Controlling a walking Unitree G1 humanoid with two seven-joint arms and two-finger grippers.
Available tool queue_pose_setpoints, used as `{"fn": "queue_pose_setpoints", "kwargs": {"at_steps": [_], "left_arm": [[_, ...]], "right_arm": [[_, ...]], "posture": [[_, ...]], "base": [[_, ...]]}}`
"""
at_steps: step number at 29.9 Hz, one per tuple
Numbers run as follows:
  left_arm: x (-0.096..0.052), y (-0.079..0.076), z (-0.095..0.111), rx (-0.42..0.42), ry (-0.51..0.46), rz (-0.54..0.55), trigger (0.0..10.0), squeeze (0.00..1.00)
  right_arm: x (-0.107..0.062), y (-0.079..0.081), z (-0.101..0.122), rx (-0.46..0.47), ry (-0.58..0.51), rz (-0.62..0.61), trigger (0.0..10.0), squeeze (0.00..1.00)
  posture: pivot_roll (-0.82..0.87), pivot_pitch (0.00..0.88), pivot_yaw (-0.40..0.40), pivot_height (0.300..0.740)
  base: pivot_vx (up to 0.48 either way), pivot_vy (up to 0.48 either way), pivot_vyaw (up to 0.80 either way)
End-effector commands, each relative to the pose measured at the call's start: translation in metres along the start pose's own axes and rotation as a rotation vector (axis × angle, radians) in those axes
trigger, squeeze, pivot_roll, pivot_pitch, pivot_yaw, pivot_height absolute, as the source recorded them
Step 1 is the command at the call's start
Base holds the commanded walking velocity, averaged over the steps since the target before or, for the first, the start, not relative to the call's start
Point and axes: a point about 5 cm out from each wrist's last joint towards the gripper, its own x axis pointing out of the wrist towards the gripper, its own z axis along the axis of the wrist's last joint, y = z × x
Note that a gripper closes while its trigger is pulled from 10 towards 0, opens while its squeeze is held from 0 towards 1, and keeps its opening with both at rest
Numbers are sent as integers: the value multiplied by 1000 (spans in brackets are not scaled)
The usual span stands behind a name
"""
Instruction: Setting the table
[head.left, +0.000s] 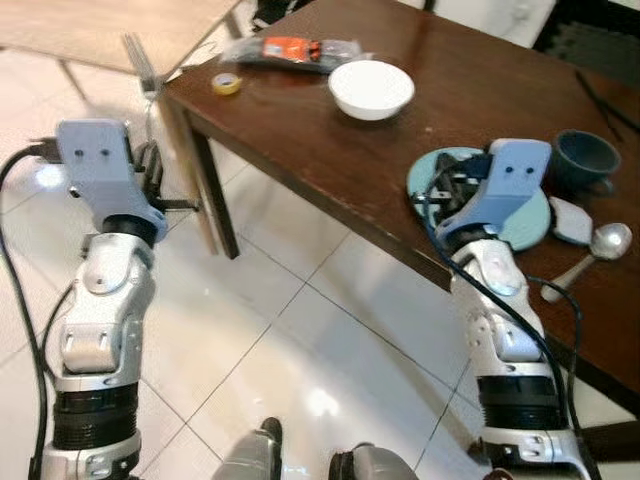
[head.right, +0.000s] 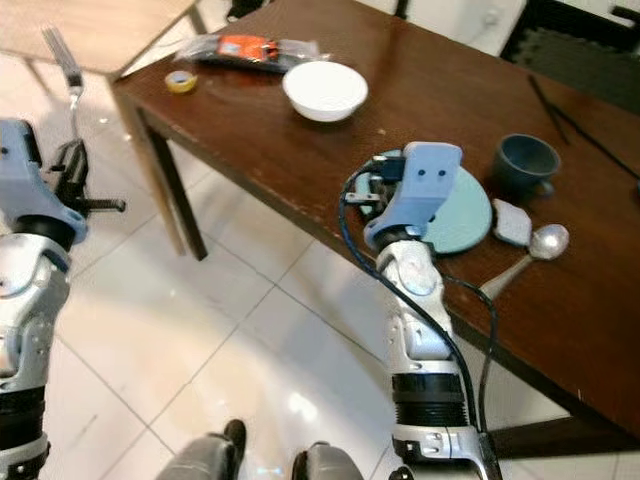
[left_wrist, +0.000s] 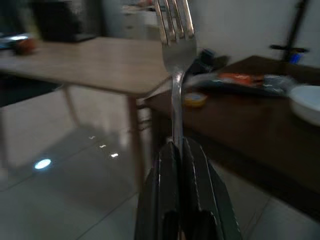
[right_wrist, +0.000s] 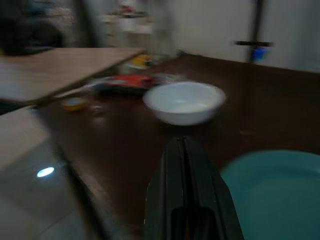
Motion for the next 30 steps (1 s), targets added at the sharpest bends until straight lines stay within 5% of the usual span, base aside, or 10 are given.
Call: {"fn": "queue_pose_setpoints", "kwargs": {"at_steps": [1, 30], "left_arm": [[-1, 0, -1, 6, 9, 0, 10000, 0], [-1, -2, -3, 8, 17, -1, 10000, 0]], "right_arm": [[-3, -3, -4, 5, 16, -13, 10000, 0], [-3, -3, -4, 4, 18, -7, 10000, 0]], "posture": [[65, 88, 5, 740], [65, 87, 2, 740]], "base": [[0, 0, 800], [0, 0, 800]]}}
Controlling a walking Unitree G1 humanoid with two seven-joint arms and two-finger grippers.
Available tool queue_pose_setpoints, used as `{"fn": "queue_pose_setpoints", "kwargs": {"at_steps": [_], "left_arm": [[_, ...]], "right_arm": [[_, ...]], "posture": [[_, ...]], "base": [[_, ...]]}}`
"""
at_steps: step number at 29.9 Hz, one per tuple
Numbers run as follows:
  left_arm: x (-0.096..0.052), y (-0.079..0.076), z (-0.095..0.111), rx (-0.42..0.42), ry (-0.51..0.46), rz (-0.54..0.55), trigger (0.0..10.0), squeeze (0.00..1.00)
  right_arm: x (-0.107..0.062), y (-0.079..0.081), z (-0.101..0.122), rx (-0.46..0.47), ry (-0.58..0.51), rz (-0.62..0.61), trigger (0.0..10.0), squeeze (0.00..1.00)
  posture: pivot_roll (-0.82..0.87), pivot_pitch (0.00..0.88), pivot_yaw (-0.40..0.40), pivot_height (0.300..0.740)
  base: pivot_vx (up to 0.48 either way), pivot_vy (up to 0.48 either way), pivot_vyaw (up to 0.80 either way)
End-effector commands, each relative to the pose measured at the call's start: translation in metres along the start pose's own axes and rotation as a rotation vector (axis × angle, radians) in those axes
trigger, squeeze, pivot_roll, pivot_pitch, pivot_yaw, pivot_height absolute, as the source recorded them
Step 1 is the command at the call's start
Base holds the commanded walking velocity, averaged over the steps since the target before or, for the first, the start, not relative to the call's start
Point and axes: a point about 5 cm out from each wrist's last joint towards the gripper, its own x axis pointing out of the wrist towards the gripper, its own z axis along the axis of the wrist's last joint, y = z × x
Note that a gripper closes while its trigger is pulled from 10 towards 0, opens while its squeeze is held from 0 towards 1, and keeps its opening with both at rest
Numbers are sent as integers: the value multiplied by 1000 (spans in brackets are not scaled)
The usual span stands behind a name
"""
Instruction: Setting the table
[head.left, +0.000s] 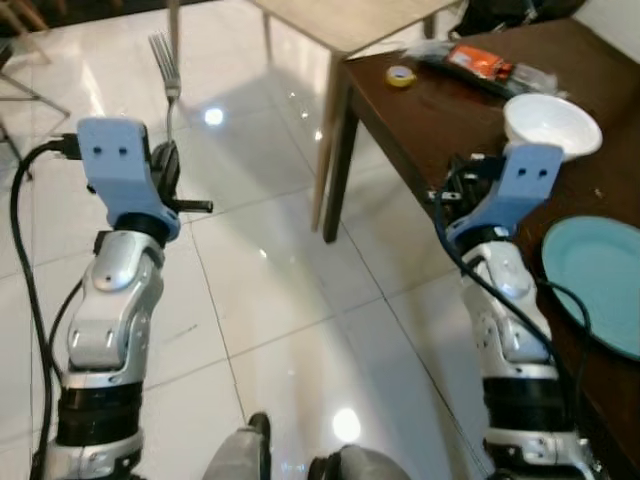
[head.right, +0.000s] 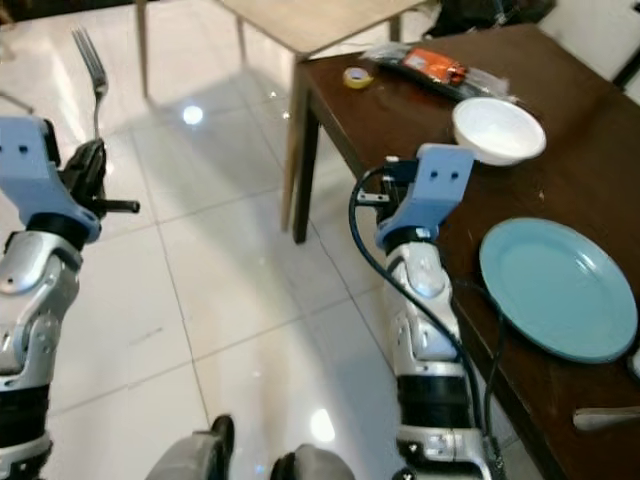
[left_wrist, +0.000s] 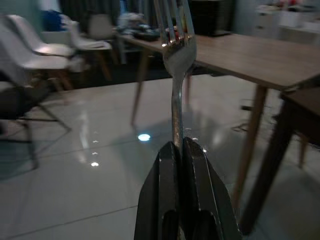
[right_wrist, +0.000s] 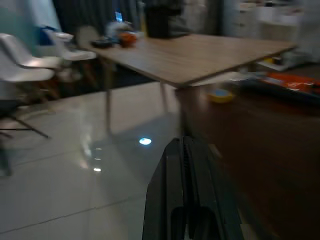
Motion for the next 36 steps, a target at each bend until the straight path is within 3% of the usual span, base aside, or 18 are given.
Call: {"fn": "queue_pose_setpoints", "kwargs": {"at_steps": [1, 23, 27, 36], "left_arm": [[-2, -2, -3, 9, 14, -5, 10000, 0], [0, -3, -6, 17, 32, 3, 10000, 0], [0, -3, -6, 15, 35, 3, 10000, 0], [1, -3, -5, 11, 36, 6, 10000, 0]], "right_arm": [[-3, -5, -4, 4, 18, -19, 10000, 0], [-2, -5, -3, -9, 16, -24, 10000, 0], [-2, -6, -2, 27, 4, -43, 10000, 0], [-2, -6, -2, 17, 4, -45, 10000, 0]], "posture": [[65, 87, 2, 740], [63, 83, 1, 740], [62, 85, 3, 740], [62, 87, 5, 740]], "base": [[0, 0, 800], [0, 0, 799], [0, 0, 0], [0, 0, 0]]}}
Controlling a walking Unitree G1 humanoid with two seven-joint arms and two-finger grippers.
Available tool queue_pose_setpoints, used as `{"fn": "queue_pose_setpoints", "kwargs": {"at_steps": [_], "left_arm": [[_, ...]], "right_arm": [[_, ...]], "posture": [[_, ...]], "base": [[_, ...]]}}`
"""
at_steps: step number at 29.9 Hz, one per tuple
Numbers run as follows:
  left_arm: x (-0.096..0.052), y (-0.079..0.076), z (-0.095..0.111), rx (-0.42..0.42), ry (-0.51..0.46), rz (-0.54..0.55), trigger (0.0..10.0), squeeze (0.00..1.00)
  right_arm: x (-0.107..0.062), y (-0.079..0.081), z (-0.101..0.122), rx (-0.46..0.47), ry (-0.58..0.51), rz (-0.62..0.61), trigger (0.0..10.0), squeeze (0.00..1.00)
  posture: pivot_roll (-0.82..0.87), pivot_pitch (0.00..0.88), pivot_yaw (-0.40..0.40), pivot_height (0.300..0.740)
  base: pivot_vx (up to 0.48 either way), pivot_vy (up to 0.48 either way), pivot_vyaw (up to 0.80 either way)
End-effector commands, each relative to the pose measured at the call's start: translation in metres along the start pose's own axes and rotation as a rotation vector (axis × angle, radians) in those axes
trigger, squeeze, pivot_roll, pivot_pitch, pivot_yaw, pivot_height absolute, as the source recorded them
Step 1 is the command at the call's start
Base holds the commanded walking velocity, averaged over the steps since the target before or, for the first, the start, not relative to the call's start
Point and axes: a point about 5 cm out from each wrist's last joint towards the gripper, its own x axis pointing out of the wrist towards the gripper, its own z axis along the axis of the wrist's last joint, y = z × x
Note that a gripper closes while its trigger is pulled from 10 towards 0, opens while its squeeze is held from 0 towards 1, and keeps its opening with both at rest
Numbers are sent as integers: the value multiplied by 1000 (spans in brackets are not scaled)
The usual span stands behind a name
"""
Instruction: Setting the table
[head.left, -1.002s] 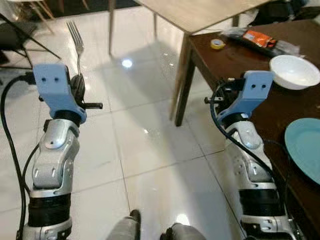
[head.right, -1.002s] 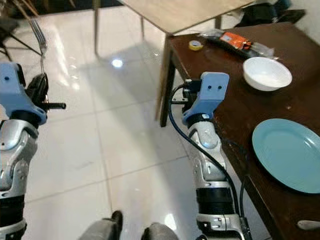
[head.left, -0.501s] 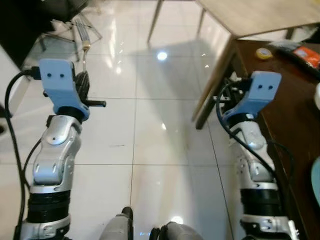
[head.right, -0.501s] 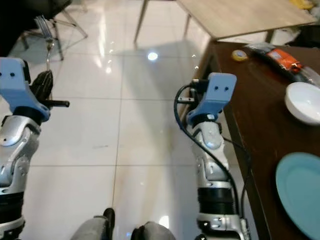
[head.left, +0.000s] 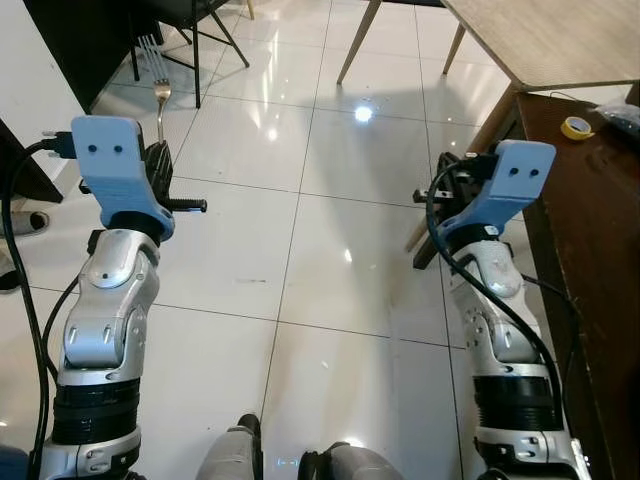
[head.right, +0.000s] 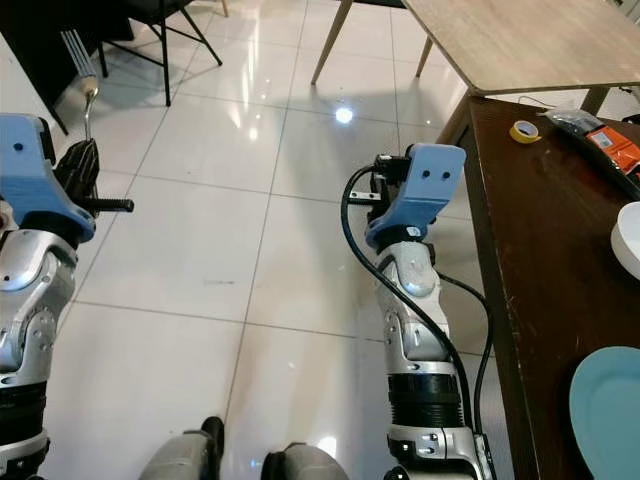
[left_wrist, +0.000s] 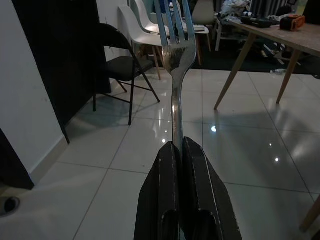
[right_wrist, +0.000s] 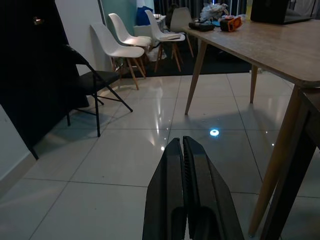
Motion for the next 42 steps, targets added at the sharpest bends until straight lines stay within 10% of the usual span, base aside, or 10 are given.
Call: {"fn": "queue_pose_setpoints", "kwargs": {"at_steps": [1, 42], "left_arm": [[0, 0, -2, 1, 15, 10, 10000, 0], [1, 6, -3, 19, 20, 45, 10000, 0]], "right_arm": [[-2, -1, -1, 3, 3, -11, 10000, 0], [-3, -1, -1, 4, -5, -13, 10000, 0]], "posture": [[62, 88, 5, 740], [64, 93, 8, 740]], "base": [[0, 0, 0], [320, 0, 0]]}}
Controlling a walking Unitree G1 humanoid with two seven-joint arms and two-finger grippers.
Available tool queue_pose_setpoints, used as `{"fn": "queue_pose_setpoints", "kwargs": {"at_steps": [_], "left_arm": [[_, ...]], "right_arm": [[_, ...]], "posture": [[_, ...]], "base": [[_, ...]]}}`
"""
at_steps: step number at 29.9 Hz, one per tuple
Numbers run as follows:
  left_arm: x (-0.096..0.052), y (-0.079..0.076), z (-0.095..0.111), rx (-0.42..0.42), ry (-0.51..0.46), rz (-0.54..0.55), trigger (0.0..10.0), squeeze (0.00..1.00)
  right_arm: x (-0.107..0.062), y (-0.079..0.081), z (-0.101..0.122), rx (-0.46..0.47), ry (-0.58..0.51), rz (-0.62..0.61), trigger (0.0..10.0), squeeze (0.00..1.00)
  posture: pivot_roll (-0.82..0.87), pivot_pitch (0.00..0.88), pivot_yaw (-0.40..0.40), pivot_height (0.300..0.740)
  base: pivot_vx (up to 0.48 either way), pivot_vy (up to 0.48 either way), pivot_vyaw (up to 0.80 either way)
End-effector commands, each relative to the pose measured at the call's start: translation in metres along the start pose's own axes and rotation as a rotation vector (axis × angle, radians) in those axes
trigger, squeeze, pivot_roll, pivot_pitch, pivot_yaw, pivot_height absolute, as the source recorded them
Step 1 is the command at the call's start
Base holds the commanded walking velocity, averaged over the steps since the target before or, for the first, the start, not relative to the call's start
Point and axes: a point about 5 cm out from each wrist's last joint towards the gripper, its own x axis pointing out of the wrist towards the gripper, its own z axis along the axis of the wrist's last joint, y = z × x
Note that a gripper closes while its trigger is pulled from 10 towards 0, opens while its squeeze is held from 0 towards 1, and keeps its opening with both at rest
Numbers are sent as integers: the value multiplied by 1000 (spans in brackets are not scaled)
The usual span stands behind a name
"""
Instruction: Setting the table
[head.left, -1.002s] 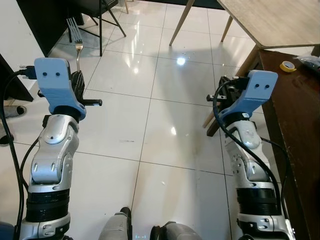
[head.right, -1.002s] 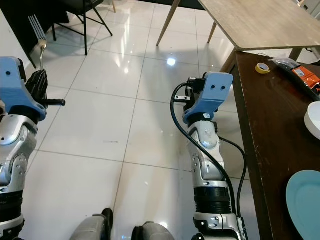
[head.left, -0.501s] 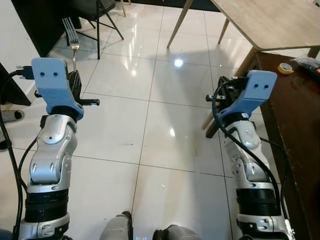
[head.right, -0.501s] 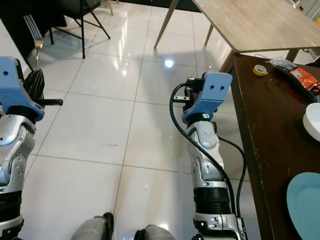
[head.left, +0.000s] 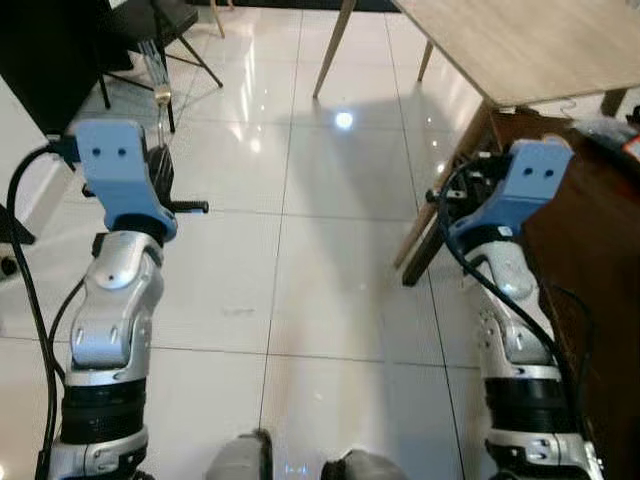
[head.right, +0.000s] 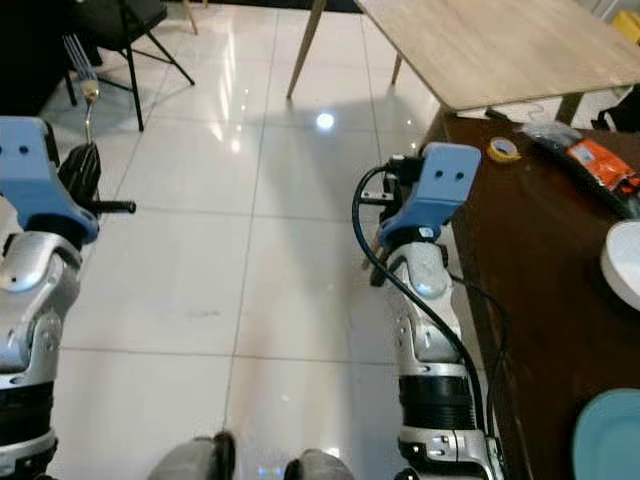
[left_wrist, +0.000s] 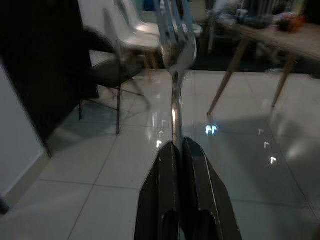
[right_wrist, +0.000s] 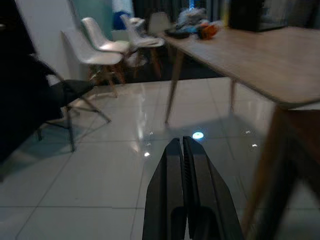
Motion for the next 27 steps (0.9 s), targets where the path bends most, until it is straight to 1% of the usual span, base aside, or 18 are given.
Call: {"fn": "queue_pose_setpoints", "kwargs": {"at_steps": [1, 27], "left_arm": [[-1, 1, -3, 1, 16, 6, 10000, 0], [0, 1, -3, 1, 11, 5, 10000, 0]], "right_arm": [[-2, -2, -2, -1, 8, -5, 10000, 0], [0, 0, -4, -2, 13, 8, 10000, 0]], "posture": [[64, 93, 8, 740], [71, 81, 4, 740]], "base": [[450, 0, 0], [448, 0, 0]]}}
